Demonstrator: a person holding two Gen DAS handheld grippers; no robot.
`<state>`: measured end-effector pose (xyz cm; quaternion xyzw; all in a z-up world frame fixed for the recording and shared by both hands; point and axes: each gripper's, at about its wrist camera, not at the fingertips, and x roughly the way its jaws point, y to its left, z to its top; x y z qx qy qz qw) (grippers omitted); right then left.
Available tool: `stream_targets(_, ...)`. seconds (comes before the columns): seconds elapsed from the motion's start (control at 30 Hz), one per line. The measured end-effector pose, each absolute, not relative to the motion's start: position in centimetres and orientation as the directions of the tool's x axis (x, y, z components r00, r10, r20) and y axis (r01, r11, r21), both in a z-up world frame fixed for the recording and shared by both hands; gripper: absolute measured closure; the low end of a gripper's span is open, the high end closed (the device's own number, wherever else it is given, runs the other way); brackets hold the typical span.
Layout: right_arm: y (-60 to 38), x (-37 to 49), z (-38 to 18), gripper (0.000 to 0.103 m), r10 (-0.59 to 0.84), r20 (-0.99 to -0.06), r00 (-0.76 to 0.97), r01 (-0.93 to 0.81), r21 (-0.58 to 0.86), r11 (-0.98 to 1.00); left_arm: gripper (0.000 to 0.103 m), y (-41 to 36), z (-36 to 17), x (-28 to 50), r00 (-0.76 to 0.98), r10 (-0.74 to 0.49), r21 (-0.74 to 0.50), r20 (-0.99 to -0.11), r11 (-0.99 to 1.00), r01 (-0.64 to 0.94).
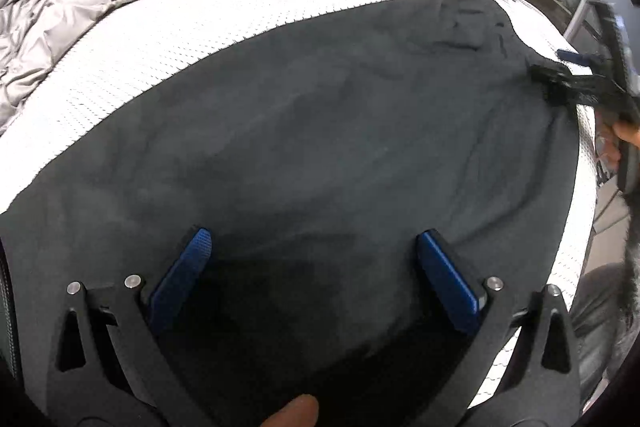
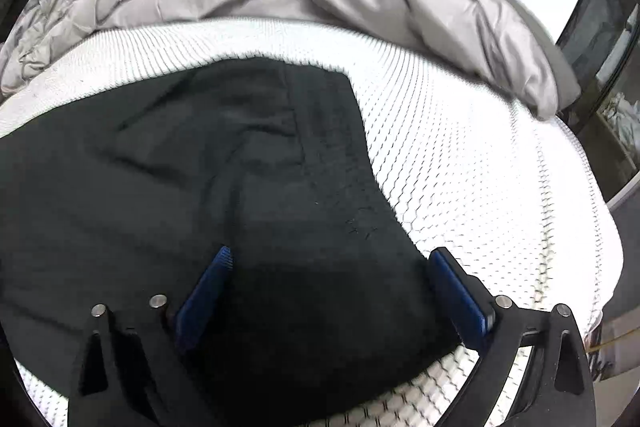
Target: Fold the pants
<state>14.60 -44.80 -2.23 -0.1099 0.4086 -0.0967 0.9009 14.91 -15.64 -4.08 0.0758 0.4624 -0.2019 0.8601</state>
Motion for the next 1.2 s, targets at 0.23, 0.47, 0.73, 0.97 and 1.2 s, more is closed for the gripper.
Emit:
stream_targets(0.23,-36.0,12.0,-0.4,0.005,0.074,-0.726,0.684,-0.281,-0.168,0.945,0.001,-18.7,-3.8,12.4,0.449,-0.390,-0.103,-0.804,0.835,0.541)
stream_targets(0.47,-37.5,11.5,-4.5,0.007,-0.031,-0.797,0.603,-0.302,-0.265,0.916,0.001,-17.0,-4.6,12.0,0.428,-0.387,-0.112,-0.817,0.834,0.541)
stream_targets(0.73,-43.5,10.6,-1.1,0.005,-0.242,-0.699,0.673,0.009,-0.320,0.947,0.001,-13.0,-4.8,12.1,0.472,-0.361,-0.108,-0.804,0.870,0.481)
stream_targets(0.97,-29.0,11.3,-1.8,0.005,0.177,-0.742,0.647,-0.412,-0.144,0.900,0.001,-6.9,-4.9,11.6,0.535,-0.240,-0.054,-0.810,0.939,0.340)
stream_targets(1.2,-22.8,11.1,-6.6,0.005,0.145,-0.843,0.518,-0.574,-0.217,0.790,0.001,0.1,-5.5,9.4,0.556,-0.158,-0.004,-0.816,0.963,0.268)
